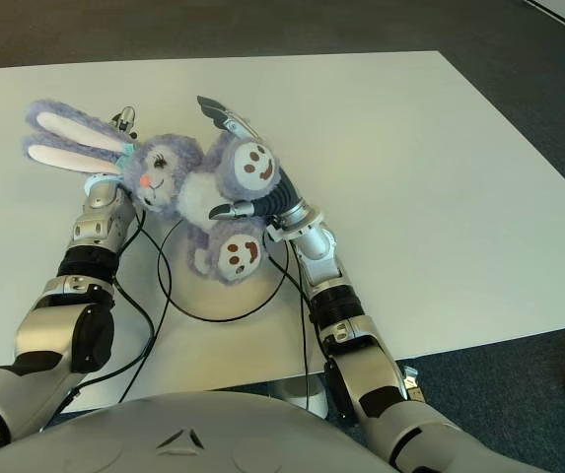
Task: Put the doll into the plate.
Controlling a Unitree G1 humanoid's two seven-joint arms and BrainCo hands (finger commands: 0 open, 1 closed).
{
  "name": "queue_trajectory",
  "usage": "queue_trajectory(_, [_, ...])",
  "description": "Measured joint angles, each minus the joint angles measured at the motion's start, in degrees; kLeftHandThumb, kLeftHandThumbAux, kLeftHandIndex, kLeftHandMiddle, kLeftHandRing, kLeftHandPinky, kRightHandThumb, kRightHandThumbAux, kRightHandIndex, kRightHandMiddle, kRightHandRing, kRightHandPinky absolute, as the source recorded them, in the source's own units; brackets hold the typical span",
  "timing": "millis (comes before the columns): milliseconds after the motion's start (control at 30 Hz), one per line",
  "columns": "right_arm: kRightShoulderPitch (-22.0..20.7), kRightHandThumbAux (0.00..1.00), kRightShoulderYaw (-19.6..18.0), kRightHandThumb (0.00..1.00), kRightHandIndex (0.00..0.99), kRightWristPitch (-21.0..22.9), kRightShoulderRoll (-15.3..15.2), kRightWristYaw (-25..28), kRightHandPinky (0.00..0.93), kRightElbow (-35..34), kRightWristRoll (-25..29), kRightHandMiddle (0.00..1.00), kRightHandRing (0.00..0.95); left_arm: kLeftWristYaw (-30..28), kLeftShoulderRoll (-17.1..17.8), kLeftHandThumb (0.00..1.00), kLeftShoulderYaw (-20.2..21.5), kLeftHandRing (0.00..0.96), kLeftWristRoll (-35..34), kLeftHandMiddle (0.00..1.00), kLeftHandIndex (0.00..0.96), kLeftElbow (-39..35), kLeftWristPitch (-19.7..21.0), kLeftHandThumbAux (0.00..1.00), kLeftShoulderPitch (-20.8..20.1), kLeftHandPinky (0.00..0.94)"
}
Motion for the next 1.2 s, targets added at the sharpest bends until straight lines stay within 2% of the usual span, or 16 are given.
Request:
queue_trajectory(300, [1.2,0.401,-0.7,0.065,0.0,2.4,0.0,-0.7,0.0,-3.9,1.1,0.0,0.0,0.0,0.0,0.0,0.0,0.071,-0.1,0.102,0.0,0.0,-0.1,0.4,-0.2,0.0])
queue_trajectory(400, [1.3,0.404,-0.6,0.112,0.0,3.0,0.1,-0.1,0.0,-4.4,3.2,0.0,0.0,0.0,0.0,0.0,-0.1,0.069,-0.1,0.1,0.0,0.0,-0.2,0.401,-0.2,0.0])
queue_trajectory(633, [1.1,0.405,-0.5,0.149,0.0,5.3,0.4,1.9,0.0,-6.2,8.2,0.0,0.0,0.0,0.1,0.0,-0.1,0.07,-0.1,0.101,0.0,0.1,-0.7,0.401,-0.2,0.0])
queue_trajectory(800, [1.3,0.418,-0.7,0.199,0.014,9.0,0.8,2.5,0.0,-8.0,9.5,0.0,0.0,0.0,0.1,0.0,-0.1,0.073,-0.1,0.101,0.0,0.2,-0.9,0.401,-0.3,0.0])
queue_trajectory(1200, [3.4,0.462,-1.2,0.238,0.017,20.9,1.4,2.2,0.0,-15.6,9.4,0.0,0.0,0.0,0.1,0.0,-0.1,0.069,-0.1,0.099,0.0,0.5,-1.0,0.405,-0.4,0.0])
